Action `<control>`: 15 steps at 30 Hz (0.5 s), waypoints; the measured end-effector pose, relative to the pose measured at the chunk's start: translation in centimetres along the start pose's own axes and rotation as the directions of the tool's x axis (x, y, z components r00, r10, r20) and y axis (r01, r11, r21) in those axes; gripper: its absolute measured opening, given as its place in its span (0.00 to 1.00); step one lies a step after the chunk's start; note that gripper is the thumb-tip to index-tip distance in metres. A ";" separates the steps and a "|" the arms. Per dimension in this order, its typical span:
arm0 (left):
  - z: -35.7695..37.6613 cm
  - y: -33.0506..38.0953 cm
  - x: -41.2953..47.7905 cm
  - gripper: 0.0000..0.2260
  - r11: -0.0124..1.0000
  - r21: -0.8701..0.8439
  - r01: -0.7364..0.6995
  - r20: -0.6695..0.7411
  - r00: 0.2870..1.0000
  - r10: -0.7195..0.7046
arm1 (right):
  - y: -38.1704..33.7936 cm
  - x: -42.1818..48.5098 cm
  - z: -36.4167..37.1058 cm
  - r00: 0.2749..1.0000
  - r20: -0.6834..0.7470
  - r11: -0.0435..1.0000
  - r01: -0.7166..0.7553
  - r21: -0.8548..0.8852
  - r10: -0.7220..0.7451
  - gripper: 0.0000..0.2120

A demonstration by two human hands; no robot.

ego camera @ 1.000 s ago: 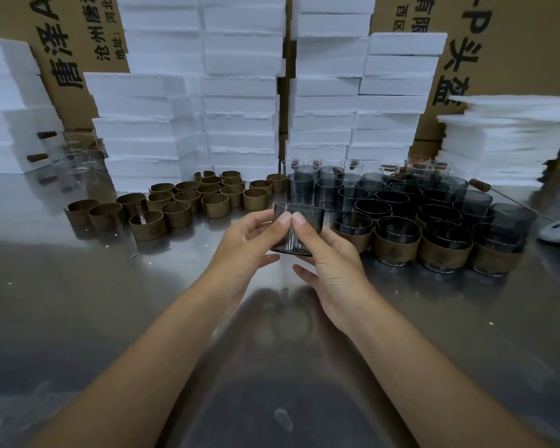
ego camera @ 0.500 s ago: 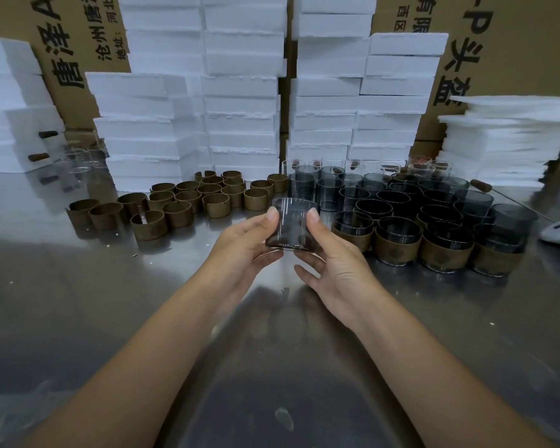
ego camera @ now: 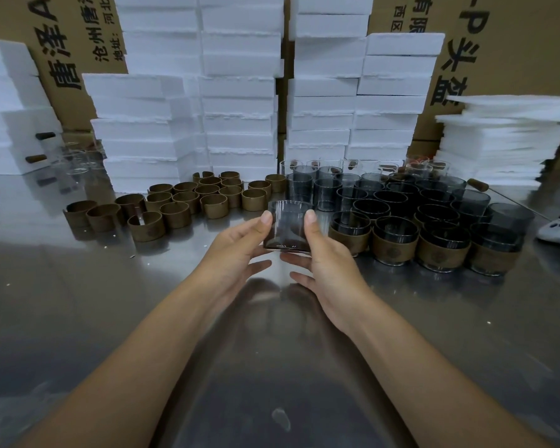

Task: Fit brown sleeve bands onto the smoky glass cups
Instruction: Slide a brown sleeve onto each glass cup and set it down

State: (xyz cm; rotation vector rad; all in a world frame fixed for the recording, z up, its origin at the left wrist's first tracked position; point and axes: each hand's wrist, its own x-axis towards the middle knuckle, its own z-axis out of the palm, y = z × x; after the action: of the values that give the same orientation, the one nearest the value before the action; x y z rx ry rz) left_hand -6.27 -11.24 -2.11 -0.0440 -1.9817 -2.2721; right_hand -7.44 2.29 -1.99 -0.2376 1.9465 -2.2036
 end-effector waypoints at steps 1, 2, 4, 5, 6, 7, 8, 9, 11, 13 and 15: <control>-0.1 -0.2 0.1 0.20 1.000 0.012 0.002 -0.047 0.999 -0.001 | 0.0 0.0 0.0 0.999 -0.030 1.000 0.020 -0.019 -0.020 0.20; -0.1 -0.3 0.2 0.20 1.000 0.018 0.002 -0.082 0.997 -0.001 | 0.0 0.0 0.0 0.997 -0.063 0.999 0.038 -0.029 -0.040 0.18; 0.0 -0.2 0.2 0.18 1.000 0.004 0.003 -0.104 0.995 -0.003 | 0.0 0.0 0.1 0.990 -0.122 0.997 0.068 -0.027 -0.071 0.18; 0.1 -0.1 0.2 0.20 1.000 -0.007 0.002 -0.093 0.996 -0.003 | 0.1 0.0 0.3 0.986 -0.145 0.997 0.075 -0.020 -0.077 0.19; 0.3 0.0 0.1 0.22 1.000 -0.011 -0.001 -0.074 0.997 0.000 | 0.1 -0.1 0.4 0.984 -0.162 0.997 0.078 -0.011 -0.079 0.21; 0.4 0.1 0.0 0.25 1.000 -0.004 -0.008 -0.052 0.999 0.008 | 0.1 -0.1 0.5 0.982 -0.169 0.997 0.084 -0.001 -0.082 0.23; 0.5 0.1 0.0 0.26 1.000 0.008 -0.017 -0.027 0.999 0.018 | 0.1 -0.1 0.6 0.982 -0.167 0.996 0.090 0.006 -0.087 0.23; 0.5 0.1 -0.1 0.26 0.999 0.018 -0.027 -0.005 1.000 0.028 | 0.1 -0.1 0.6 0.984 -0.156 0.996 0.093 0.005 -0.091 0.22; 0.5 0.1 -0.2 0.23 0.999 0.025 -0.039 0.021 0.999 0.039 | 0.2 -0.1 0.4 0.990 -0.111 0.996 0.092 -0.007 -0.092 0.18; 0.4 0.1 -0.2 0.19 0.999 0.028 -0.043 0.046 0.998 0.042 | 0.2 -0.1 0.3 0.994 -0.061 0.995 0.095 -0.008 -0.095 0.12; 0.4 0.1 -0.2 0.17 0.999 0.023 -0.043 0.061 0.997 0.041 | 0.1 -0.1 0.2 0.995 -0.035 0.995 0.096 0.001 -0.096 0.10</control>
State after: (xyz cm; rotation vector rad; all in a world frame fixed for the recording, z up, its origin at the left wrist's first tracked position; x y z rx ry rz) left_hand -6.12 -10.84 -2.01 -0.1522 -2.0177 -2.2456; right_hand -7.31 2.09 -2.09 -0.3008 1.9895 -2.2851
